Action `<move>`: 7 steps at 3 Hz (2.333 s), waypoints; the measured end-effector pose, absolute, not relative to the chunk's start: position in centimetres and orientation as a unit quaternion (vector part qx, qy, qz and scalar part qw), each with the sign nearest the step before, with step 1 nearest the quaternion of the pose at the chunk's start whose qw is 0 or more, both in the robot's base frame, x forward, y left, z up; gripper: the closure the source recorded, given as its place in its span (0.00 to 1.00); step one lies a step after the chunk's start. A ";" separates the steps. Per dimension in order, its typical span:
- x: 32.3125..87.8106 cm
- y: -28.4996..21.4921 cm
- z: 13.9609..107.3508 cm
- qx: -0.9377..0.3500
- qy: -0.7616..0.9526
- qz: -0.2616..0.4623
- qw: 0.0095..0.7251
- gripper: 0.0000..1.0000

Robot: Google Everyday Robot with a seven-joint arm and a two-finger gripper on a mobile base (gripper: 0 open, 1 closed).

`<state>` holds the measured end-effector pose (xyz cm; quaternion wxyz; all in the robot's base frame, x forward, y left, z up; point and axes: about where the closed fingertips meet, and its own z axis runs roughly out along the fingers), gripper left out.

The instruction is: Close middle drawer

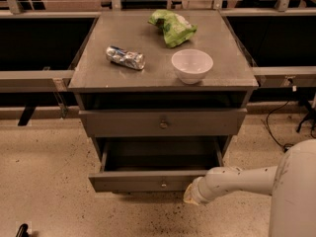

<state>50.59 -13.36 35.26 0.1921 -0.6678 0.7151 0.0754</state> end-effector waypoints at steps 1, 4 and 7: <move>51.6 -13.5 34.6 -0.675 0.705 0.080 0.202 1.00; 52.5 -13.3 34.2 -0.686 0.692 0.083 0.212 0.50; 52.5 -13.3 34.2 -0.686 0.692 0.083 0.211 0.00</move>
Offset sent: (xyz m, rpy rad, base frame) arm 0.0309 -0.0002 -0.0122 0.0468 -0.0536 0.0884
